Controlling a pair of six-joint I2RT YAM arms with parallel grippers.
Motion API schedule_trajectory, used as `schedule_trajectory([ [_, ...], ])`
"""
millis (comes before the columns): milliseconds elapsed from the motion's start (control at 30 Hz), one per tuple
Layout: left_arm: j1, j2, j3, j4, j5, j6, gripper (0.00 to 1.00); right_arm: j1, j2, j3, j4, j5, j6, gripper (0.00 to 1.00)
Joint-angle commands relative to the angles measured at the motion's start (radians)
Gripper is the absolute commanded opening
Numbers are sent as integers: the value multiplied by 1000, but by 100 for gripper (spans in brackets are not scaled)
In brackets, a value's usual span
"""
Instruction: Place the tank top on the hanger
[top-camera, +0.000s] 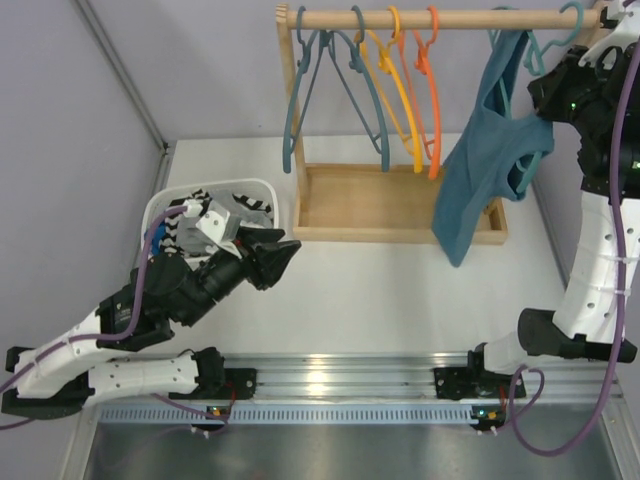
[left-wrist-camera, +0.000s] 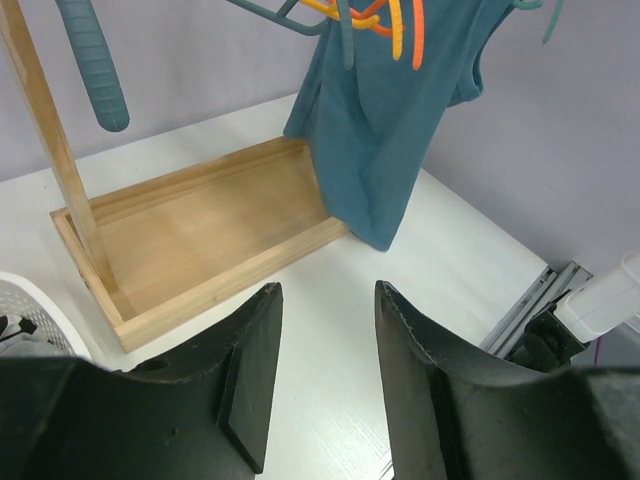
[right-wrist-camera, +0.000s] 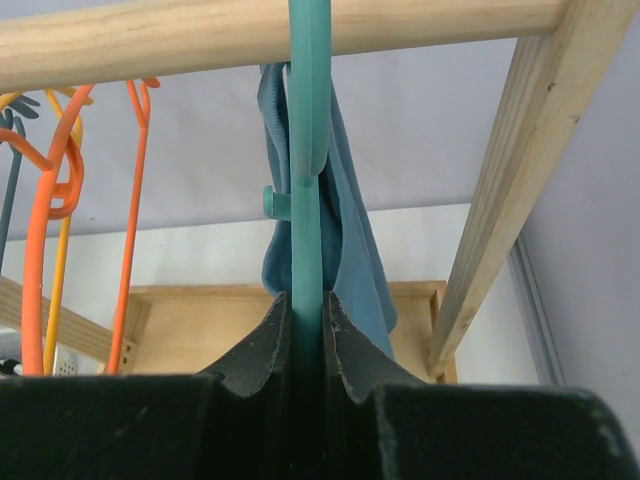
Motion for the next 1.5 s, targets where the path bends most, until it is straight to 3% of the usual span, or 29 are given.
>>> schedule_trajectory([
  [0, -3, 2, 3, 57, -12, 22, 47, -20, 5, 35, 140, -2, -5, 0],
  [800, -3, -2, -5, 70, -46, 41, 48, -29, 120, 56, 224, -12, 6, 0],
  [1367, -3, 6, -28, 82, -46, 32, 48, -42, 81, -111, 251, 1, 7, 0],
  [1467, -1, 7, -28, 84, -43, 26, 48, -45, 59, -143, 246, 8, 6, 5],
])
